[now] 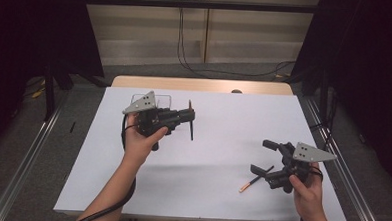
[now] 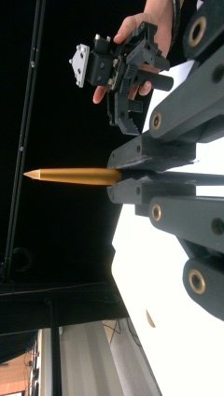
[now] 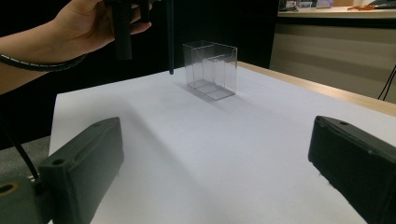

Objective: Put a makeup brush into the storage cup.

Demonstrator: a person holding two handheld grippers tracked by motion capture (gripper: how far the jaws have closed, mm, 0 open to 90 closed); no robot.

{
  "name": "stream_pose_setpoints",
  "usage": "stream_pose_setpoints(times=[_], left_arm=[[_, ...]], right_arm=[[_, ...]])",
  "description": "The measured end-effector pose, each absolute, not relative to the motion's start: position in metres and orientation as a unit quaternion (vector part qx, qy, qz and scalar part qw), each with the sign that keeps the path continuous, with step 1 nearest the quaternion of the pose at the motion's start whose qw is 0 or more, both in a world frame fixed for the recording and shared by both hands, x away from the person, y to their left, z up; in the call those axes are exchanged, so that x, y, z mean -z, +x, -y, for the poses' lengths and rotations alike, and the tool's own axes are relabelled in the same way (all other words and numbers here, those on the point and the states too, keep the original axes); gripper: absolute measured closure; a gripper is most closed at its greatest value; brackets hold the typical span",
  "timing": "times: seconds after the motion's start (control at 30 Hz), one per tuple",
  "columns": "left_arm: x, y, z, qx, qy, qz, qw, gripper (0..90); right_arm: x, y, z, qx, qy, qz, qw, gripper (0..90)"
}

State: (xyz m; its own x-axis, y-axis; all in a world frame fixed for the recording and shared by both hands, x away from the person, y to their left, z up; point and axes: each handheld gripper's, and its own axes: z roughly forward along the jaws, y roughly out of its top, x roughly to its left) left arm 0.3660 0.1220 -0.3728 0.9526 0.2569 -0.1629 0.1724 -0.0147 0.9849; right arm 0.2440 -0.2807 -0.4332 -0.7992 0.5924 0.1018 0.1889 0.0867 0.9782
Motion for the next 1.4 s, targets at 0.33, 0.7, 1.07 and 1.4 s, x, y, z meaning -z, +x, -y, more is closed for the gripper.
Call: stream_pose_setpoints(times=[0.33, 0.7, 1.07, 1.4], left_arm=[[0.364, 0.378, -0.127, -0.048, 0.711, -0.159, 0.684, 83.1], [0.353, 0.389, -0.135, -0.066, 0.716, -0.166, 0.674, 83.1], [0.345, 0.399, -0.149, -0.086, 0.712, -0.184, 0.672, 83.1], [0.336, 0.409, -0.153, -0.101, 0.71, -0.192, 0.67, 83.1]], right_arm=[[0.433, 0.244, 0.281, -0.62, 0.271, -0.718, 0.162, 2.9], [0.433, 0.244, 0.283, -0.619, 0.272, -0.718, 0.163, 3.0], [0.433, 0.245, 0.281, -0.617, 0.271, -0.721, 0.163, 3.1], [0.433, 0.244, 0.28, -0.617, 0.27, -0.721, 0.164, 3.1]])
